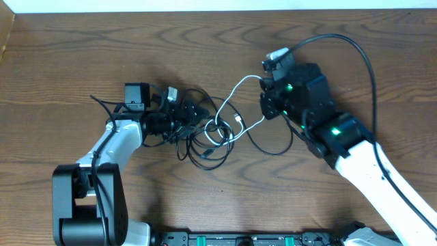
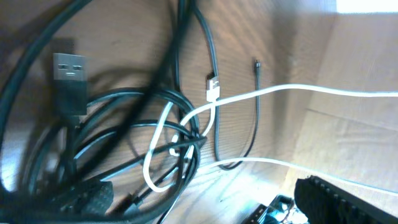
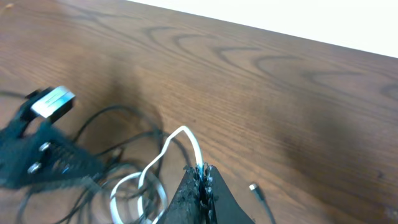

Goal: Untangle cables

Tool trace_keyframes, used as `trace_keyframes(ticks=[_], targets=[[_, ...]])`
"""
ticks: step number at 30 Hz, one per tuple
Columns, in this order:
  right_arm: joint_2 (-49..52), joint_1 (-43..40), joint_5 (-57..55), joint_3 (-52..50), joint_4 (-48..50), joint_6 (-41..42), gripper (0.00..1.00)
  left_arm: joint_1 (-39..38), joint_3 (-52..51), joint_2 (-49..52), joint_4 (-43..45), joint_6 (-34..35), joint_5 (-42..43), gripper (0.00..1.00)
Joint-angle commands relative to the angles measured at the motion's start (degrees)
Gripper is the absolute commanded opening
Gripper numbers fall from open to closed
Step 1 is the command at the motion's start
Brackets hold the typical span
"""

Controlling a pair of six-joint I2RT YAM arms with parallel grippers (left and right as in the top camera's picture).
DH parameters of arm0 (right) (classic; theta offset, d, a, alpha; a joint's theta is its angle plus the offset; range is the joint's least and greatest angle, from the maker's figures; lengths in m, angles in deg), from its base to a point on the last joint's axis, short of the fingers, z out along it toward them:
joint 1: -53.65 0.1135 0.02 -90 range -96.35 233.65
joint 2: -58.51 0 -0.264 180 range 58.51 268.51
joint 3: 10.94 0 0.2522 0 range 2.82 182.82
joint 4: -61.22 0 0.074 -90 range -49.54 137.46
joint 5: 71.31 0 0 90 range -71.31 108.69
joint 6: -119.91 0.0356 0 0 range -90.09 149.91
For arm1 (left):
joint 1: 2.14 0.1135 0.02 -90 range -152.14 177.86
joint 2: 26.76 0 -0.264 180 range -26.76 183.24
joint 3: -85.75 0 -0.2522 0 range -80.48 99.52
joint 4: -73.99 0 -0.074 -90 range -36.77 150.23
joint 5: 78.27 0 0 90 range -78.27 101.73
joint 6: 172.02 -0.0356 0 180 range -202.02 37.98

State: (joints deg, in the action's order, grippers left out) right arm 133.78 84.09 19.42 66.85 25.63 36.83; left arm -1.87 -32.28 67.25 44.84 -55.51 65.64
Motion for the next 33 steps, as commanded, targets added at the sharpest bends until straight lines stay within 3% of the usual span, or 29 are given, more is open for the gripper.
trace_keyframes(ticks=[1,5,9,15,21,27,33], targets=[[-4.83,-0.35,2.93,0.13,-1.64,-1.86,0.01,-1.27,-0.24,-4.55,1.57,-3.19,2.05,0.98],[-9.25,-0.37,3.69,0.13,-4.2,-1.4,0.01,-4.13,-0.24,-14.78,1.11,-3.85,-9.57,0.98],[-10.75,-0.37,10.58,0.13,-5.27,0.39,0.01,-10.78,-0.24,-25.7,0.7,-3.8,-26.99,0.98],[-13.31,-0.39,15.96,0.33,-4.74,2.47,0.01,-22.01,-0.24,-29.9,0.52,-3.76,-46.53,0.98],[-18.62,-0.52,15.91,2.89,-4.74,0.48,0.01,-26.47,-0.24,-25.81,1.14,-2.16,-48.04,0.98],[-24.33,-1.7,9.29,4.9,-4.92,-0.74,0.01,-26.45,-0.24,-20.06,1.03,5.07,-50.77,0.98],[-24.94,-1.99,5.2,4.85,-12.04,-0.07,0.01,-26.38,-0.24,-16.59,-4.55,12.76,-55.39,0.99]])
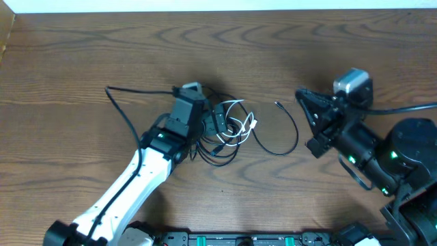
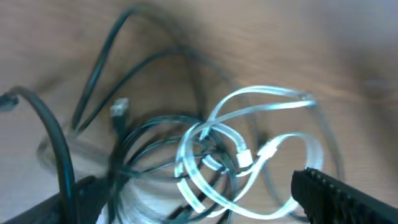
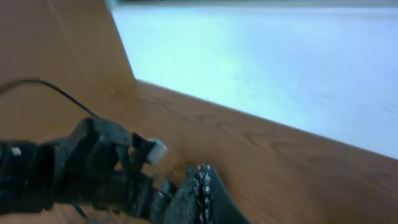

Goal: Untangle cables

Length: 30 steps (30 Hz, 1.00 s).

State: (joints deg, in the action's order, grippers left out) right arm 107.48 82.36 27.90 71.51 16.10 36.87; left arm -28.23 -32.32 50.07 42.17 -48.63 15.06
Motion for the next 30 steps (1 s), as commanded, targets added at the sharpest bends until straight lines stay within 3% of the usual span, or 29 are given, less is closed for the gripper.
trace_keyframes(ticks=[1,4,7,11,13,15,18,22,25,30], targets=[[1.81,-0.24,-3.26,0.2,-4.09,0.2,0.01,0.07,-0.2,0.52,-3.17,6.6,-6.21,0.99],[4.39,-0.22,-2.75,-0.02,-9.62,6.69,0.06,1.01,-0.2,-0.35,-8.13,11.23,-10.56,0.99],[10.45,-0.11,-2.38,-1.4,-15.78,19.02,0.29,3.65,-0.2,-2.36,-12.79,16.57,-11.54,0.99],[18.99,-0.11,-0.33,-2.62,-19.56,29.4,0.43,6.05,-0.2,-3.67,-13.38,17.11,-11.54,0.99],[23.71,-0.11,3.74,-2.86,-19.65,32.96,0.63,6.36,-0.2,-3.65,-13.4,17.11,-11.52,0.99],[28.15,-0.11,7.87,-2.86,-18.69,36.44,0.69,6.36,-0.2,-3.56,-13.4,17.11,-11.54,0.99],[34.49,-0.11,11.8,-2.86,-15.67,41.46,0.92,6.36,-0.2,-3.54,-13.4,17.11,-11.54,0.99],[41.33,-0.13,12.2,-2.86,-10.27,53.96,0.99,6.36,-0.2,-3.54,-13.4,17.11,-11.54,0.99],[45.53,-0.13,12.17,-2.86,-4.98,68.19,0.99,6.36,-0.2,-3.54,-13.4,17.11,-11.54,0.99],[49.57,-0.13,12.13,-2.86,5.42,83.03,0.99,6.36,-0.2,-3.54,-13.4,17.11,-11.54,0.99]])
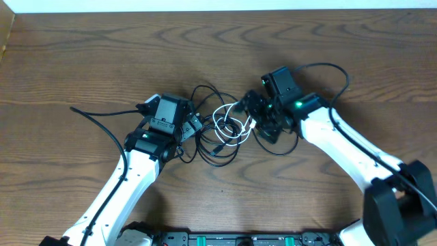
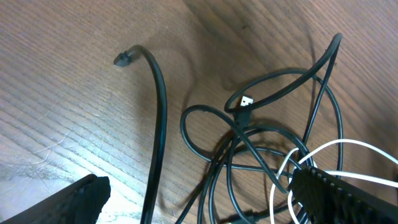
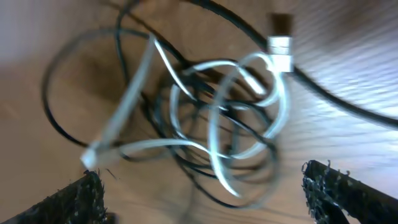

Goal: Untangle cables

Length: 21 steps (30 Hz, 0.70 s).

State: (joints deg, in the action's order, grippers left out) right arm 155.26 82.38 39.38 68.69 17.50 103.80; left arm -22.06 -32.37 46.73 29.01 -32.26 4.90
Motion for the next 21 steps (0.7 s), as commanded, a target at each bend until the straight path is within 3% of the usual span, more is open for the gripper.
trace_keyframes(ticks=[1,7,9,10,11,12,13,18,21], targets=[[2.56,-0.15,0.68,-0.04,6.34,18.05,0.99,0.2,-0.15,-0.2,-0.24,0.74,-1.38,0.99],[5.16,-0.13,0.39,-0.04,11.61,23.87,0.99,0.2,-0.15,-0.2,-0.24,0.74,-1.38,0.99],[5.99,-0.13,-0.2,-0.04,11.56,23.78,0.91,0.2,-0.15,-0.2,-0.24,0.74,-1.38,0.99],[6.54,-0.15,-0.22,-0.04,11.54,23.78,0.79,0.2,-0.15,-0.2,-0.24,0.74,-1.38,0.99],[6.93,-0.15,-0.24,-0.04,11.58,23.63,0.51,0.2,-0.15,-0.2,-0.24,0.74,-1.38,0.99],[7.45,-0.15,-1.01,-0.04,11.82,21.09,0.08,0.2,-0.15,-0.2,-0.24,0.74,-1.38,0.99],[7.45,-0.15,-1.97,-0.04,12.15,17.4,0.01,0.2,-0.15,-0.2,-0.24,0.74,-1.38,0.99],[4.61,-0.13,-3.76,0.0,16.92,-5.92,0.01,0.2,-0.15,-0.2,-0.24,0.74,-1.38,0.99],[-0.76,-0.15,-3.67,0.04,17.97,-14.36,0.01,0.2,-0.15,-0.2,-0.24,0.74,-1.38,0.99]])
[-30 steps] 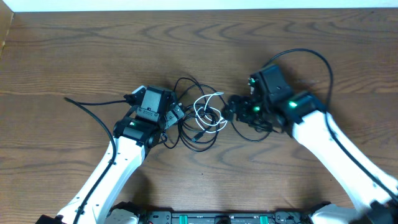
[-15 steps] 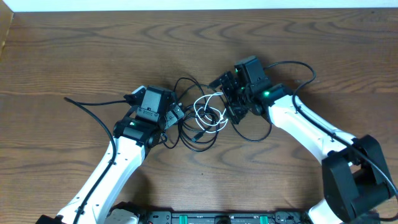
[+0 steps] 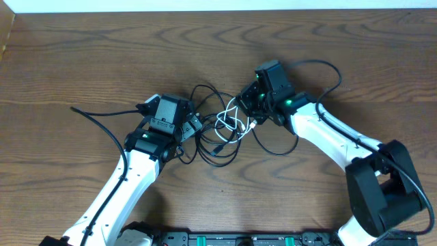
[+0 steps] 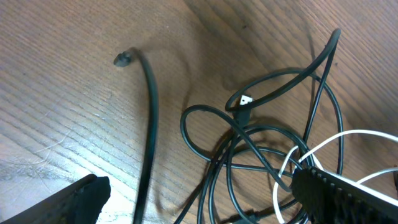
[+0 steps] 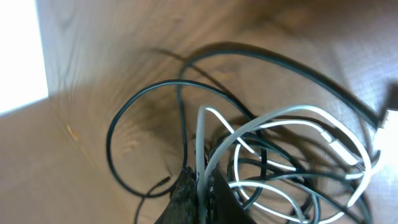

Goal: Untangle cables

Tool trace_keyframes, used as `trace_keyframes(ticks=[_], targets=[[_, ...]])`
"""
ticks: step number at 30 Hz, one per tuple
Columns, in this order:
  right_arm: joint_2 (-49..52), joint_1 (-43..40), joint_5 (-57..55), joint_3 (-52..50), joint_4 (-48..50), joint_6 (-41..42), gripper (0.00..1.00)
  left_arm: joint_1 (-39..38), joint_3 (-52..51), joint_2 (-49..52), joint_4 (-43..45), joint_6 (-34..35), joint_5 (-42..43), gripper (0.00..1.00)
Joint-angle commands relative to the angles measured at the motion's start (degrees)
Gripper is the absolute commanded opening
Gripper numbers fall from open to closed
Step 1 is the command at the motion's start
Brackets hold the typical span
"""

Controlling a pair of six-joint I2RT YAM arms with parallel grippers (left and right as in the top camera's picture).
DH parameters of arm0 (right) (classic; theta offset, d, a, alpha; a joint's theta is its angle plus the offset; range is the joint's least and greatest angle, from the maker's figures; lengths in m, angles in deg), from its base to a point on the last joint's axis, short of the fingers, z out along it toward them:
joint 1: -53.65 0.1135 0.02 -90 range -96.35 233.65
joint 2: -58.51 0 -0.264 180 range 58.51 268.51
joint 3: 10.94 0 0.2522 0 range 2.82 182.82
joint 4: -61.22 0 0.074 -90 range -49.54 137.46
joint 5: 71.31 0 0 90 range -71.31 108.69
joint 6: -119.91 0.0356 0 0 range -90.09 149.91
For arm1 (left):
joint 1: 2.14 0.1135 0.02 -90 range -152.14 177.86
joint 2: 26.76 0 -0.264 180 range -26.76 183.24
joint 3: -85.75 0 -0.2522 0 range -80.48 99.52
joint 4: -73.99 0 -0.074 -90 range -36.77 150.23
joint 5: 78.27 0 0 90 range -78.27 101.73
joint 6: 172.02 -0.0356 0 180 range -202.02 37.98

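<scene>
A knot of black cables (image 3: 205, 147) with a white cable (image 3: 229, 121) looped through it lies mid-table. My right gripper (image 3: 244, 102) is at the knot's upper right edge. In the right wrist view that gripper (image 5: 199, 183) is shut on a strand of the white cable (image 5: 280, 118). My left gripper (image 3: 191, 126) sits at the knot's left edge. Seen from the left wrist, it (image 4: 199, 186) stands wide open over the black loops (image 4: 249, 130), gripping nothing. A USB plug (image 4: 245, 101) lies among the loops.
A thin black cable (image 3: 287, 147) curves out of the knot toward the right arm. Another black cable end (image 4: 121, 59) lies left of the knot, and a long strand (image 3: 95, 116) trails off to the left. Bare wooden table (image 3: 218, 41) surrounds the bundle.
My right gripper was open over the knot. It is now shut on a strand of the white cable at the knot's upper right. The left gripper has stayed open in place.
At first my right gripper held the white cable stretched to the right, with the left gripper at the knot. Then the right arm was far right, and the white cable lay coiled in the knot. Later it was open over the knot; now it grips the white cable.
</scene>
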State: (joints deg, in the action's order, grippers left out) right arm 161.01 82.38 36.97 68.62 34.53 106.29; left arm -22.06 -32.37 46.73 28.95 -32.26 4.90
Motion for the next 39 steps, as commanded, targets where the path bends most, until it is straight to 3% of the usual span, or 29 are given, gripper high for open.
trace_keyframes(ticks=[1,10,16,20,24,27,33,39], targets=[[-9.03,-0.28,-1.22,0.11,1.2,-19.3,0.01,0.2,-0.15,-0.2,-0.17,0.74,-1.38,0.99],[-32.85,-1.25,3.43,0.11,-0.81,-29.64,0.01,0.2,-0.15,-0.2,-0.17,0.74,-1.38,0.99],[-39.32,-1.31,3.08,0.11,-4.59,-35.54,0.01,0.2,-0.15,-0.2,-0.17,0.74,-1.38,0.99],[-38.91,-0.9,2.12,0.07,-8.81,-47.82,0.01,0.2,-0.15,-0.2,-0.17,0.74,-1.38,0.99],[-33.86,-0.57,1.2,0.07,-22.4,-43.6,0.01,0.2,-0.15,-0.2,-0.17,0.74,-1.38,0.99],[-27.78,0.76,-6.05,0.07,-30.05,-43.67,0.01,0.2,-0.15,-0.2,-0.17,0.74,-1.38,0.99],[-23.89,1.2,-9.64,0.96,-28.06,-49.81,0.01,0.2,-0.15,-0.2,-0.17,0.74,-1.38,0.99],[-28.63,1.2,-13.68,11.23,-29.73,-59.98,0.01,0.2,-0.15,-0.2,-0.17,0.74,-1.38,1.0]])
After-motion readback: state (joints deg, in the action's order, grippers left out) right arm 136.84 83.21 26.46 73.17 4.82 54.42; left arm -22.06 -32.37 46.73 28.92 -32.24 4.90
